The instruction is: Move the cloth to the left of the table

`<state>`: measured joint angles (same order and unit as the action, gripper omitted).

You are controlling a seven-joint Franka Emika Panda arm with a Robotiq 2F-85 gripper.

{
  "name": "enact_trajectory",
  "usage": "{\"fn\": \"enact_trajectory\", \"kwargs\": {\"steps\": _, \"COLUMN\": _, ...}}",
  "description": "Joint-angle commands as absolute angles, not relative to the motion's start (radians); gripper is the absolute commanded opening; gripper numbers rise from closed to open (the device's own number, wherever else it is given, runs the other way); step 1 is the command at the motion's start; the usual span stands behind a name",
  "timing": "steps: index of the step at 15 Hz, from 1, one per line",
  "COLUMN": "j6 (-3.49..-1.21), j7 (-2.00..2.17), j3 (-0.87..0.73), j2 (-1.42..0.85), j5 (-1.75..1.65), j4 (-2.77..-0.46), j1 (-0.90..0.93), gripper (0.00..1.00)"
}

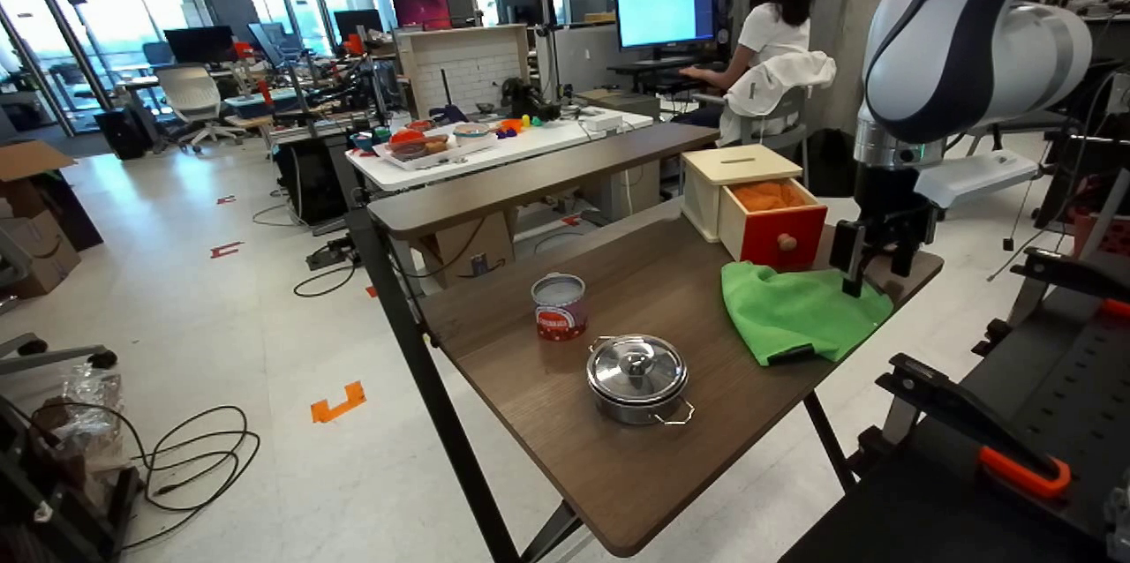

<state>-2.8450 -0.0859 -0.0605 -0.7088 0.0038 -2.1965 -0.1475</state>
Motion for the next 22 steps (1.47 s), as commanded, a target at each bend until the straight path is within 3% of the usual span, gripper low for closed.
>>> {"fn": "enact_trajectory", "kwargs": {"steps": 1, "j6": -2.811, "j7": -0.101, "j3": -0.038, "j2": -0.707, "j5": 0.019, "j4": -2.166, "j1": -0.191, "gripper": 1.0}}
{"fn": "enact_trajectory", "kwargs": {"steps": 3, "j6": -2.819, "j7": -0.103, "j3": -0.038, "j2": -0.705, "j5": 0.018, "j4": -2.166, "j1": -0.2, "gripper": 0.97}}
{"fn": "enact_trajectory", "kwargs": {"steps": 4, "j6": -2.829, "j7": -0.103, "j3": -0.039, "j2": -0.704, "j5": 0.016, "j4": -2.169, "j1": -0.2, "gripper": 0.74}}
{"fn": "enact_trajectory", "kwargs": {"steps": 6, "j6": -2.84, "j7": -0.102, "j3": -0.045, "j2": -0.708, "j5": 0.009, "j4": -2.17, "j1": -0.195, "gripper": 0.68}}
{"fn": "enact_trajectory", "kwargs": {"steps": 15, "j6": -2.897, "j7": -0.1, "j3": -0.034, "j2": -0.699, "j5": 0.007, "j4": -2.185, "j1": -0.185, "gripper": 0.01}}
{"fn": "enact_trajectory", "kwargs": {"steps": 22, "j6": -2.931, "j7": -0.17, "j3": 0.135, "j2": -0.561, "j5": 0.044, "j4": -2.305, "j1": -0.257, "gripper": 0.01}}
